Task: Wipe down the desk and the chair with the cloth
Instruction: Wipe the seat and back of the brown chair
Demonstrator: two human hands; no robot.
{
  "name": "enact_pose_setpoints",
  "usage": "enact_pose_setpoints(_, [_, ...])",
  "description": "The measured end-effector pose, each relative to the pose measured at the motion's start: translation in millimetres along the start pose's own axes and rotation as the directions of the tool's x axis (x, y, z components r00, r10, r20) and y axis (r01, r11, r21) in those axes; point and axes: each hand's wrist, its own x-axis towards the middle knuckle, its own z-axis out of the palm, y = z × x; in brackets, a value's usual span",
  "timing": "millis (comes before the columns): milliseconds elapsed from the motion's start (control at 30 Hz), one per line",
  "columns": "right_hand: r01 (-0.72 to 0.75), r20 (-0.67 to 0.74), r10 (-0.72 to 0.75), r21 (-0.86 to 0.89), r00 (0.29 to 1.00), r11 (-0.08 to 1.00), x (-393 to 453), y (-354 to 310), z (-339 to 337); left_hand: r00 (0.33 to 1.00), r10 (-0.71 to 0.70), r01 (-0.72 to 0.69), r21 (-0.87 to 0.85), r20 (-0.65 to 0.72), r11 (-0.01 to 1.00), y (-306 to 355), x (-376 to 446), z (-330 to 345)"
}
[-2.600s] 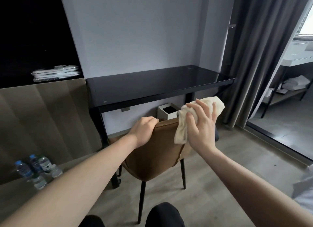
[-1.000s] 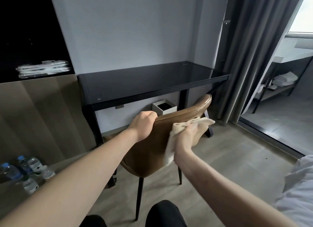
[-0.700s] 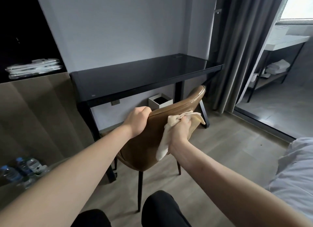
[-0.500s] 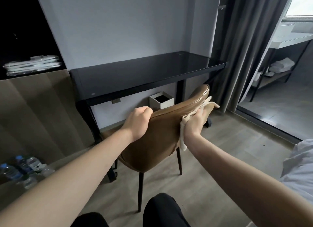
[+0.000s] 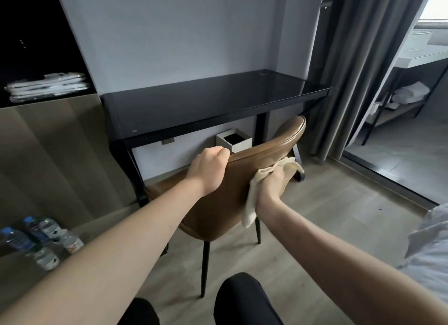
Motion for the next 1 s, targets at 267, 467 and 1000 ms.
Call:
enact_pose_setpoints(267, [-0.296, 0.061, 0.290, 0.256, 0.955, 0.920, -39.0, -13.8, 6.2, 1.000, -0.020, 0.020, 0.010, 0.002, 1.000, 0.2, -3.9, -1.5])
enact_pose_setpoints(467, [-0.147, -0.069, 0.185, 0.372, 0.980, 0.917, 10.9, -34.4, -16.2, 1.000, 0.019, -0.019, 0.040, 0.011, 0.999, -4.4, -1.2, -0.8])
enact_pose_setpoints(1000, [-0.073, -0.025, 0.081, 0.245, 0.996, 0.967, -25.8, 25.9, 1.8, 0.995, 0.093, -0.094, -0.001, -0.036, 0.996, -10.4, 4.7, 1.6])
